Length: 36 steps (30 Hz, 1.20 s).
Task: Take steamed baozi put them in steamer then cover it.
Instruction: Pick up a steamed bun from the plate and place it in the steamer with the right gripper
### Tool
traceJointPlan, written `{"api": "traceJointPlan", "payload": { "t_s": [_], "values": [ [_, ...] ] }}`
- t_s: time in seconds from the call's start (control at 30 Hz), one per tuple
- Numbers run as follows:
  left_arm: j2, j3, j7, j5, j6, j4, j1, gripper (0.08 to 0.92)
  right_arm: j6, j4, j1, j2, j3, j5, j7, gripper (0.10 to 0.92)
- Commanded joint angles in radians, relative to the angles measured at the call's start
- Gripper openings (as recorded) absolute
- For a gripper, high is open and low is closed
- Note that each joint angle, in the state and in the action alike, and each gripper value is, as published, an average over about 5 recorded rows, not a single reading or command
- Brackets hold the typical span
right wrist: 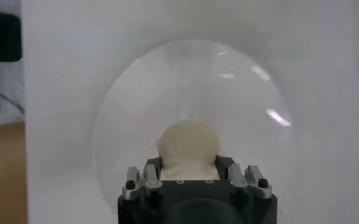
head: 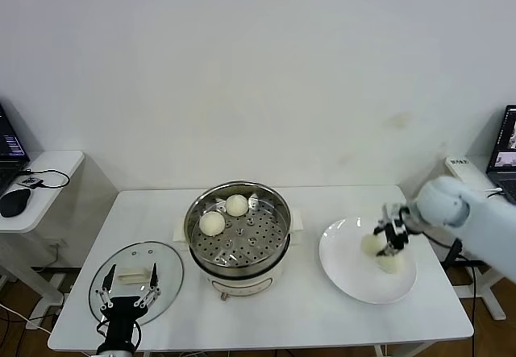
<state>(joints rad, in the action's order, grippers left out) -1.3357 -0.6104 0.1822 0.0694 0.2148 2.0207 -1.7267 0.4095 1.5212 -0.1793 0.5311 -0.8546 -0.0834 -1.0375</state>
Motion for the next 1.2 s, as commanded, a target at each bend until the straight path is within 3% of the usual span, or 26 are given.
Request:
{"api": "traceJointPlan", "payload": {
  "t_s": [0.03, 0.27, 0.43, 1.03, 1.2],
  "values": [
    [0.000, -0.001, 0.000, 0.001, 0.001, 0.002, 0.000, 0.823, 0.008, -0.017, -0.369, 0.150, -0.165, -0.129, -0.002, 0.568],
    [-0.005, -0.006, 0.001, 0.001, 0.006, -0.004, -0.003, 0.823, 0.015, -0.019, -0.458, 0.386, -0.266, -0.208, 0.056, 0.568],
    [-0.009, -0.019, 0.001, 0.003, 0.009, -0.001, -0.004, 0.823, -0.061, -0.025, -0.440, 0.525, -0.322, -0.230, 0.064, 0.568],
    [-0.017, -0.038, 0.004, 0.014, 0.020, 0.007, -0.011, 0.823, -0.469, -0.152, -0.347, 0.771, -0.450, 0.021, 0.023, 0.584],
    [-0.018, -0.034, 0.005, 0.012, 0.026, 0.004, -0.014, 0.823, -0.514, -0.171, -0.346, 0.804, -0.458, 0.026, -0.010, 0.601]
  ]
}}
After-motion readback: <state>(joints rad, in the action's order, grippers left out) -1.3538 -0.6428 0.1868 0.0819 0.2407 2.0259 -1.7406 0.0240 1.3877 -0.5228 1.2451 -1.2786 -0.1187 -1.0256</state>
